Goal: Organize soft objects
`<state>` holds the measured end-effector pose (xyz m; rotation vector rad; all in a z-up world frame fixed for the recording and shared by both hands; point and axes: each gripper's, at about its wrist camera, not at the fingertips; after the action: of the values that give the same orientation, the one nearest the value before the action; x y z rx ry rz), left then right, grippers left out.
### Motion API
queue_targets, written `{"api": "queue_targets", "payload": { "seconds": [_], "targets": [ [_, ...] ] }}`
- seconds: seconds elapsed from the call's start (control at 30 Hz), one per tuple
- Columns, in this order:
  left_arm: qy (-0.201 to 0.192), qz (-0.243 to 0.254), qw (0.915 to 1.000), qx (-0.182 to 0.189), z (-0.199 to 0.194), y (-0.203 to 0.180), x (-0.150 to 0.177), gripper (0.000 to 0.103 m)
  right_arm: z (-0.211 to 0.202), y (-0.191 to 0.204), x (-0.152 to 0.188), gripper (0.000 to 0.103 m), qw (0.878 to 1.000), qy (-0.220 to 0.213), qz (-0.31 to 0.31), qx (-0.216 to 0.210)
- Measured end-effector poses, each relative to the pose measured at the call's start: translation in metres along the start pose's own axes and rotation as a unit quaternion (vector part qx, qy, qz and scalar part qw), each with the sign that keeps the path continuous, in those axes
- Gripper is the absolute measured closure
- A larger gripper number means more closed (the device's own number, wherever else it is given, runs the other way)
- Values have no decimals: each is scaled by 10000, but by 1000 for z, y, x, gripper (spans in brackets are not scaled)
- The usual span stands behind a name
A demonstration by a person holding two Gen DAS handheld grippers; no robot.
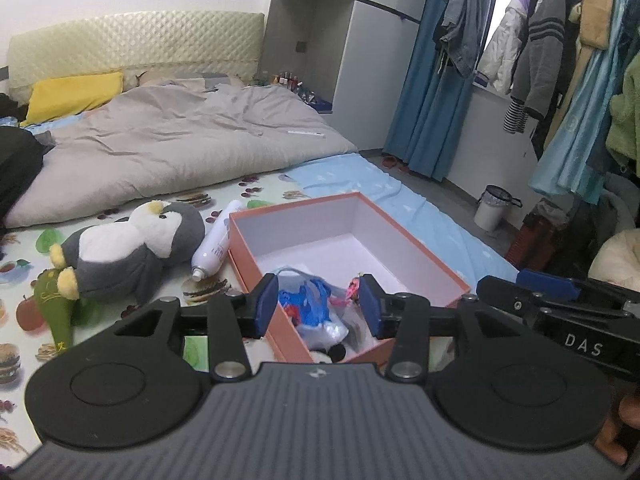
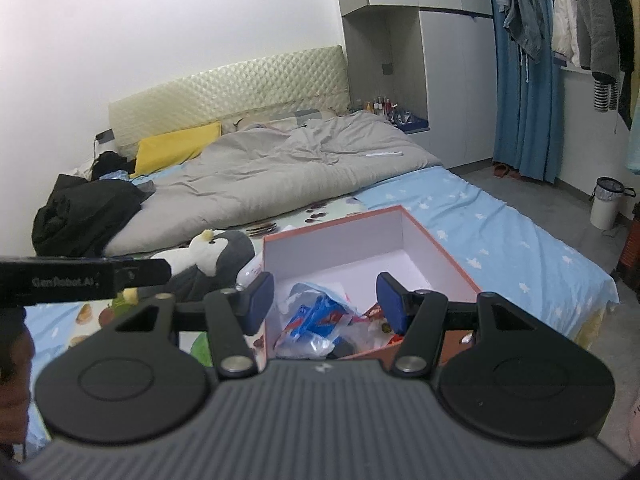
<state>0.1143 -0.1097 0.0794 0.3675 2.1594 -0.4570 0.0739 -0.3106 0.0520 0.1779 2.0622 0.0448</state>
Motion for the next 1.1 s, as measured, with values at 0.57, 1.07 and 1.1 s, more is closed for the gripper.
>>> {"api": "queue_targets", "payload": {
  "seconds": [0.57,1.07,1.1],
  "targets": [
    [-214,50,9997,-92,-23,1,36,45,-18,5,41,43,9999,-4,-9,103],
    [-180,38,9998,-95,-5,-1,52,44,-14,-5,55,43,9997,-41,50,251],
    [-177,23,9998,-105,-3,-1,52,42,-14,-5,55,43,9996,-32,55,271]
  ]
}}
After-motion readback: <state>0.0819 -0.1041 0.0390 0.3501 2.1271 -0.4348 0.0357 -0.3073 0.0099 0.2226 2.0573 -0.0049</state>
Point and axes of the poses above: each gripper's, at about its wrist camera, not at the fingertips, and z roughly the way its jaws point, y to its left, x to its underside, and after that the axes turned 3 degrees about x, right-handed
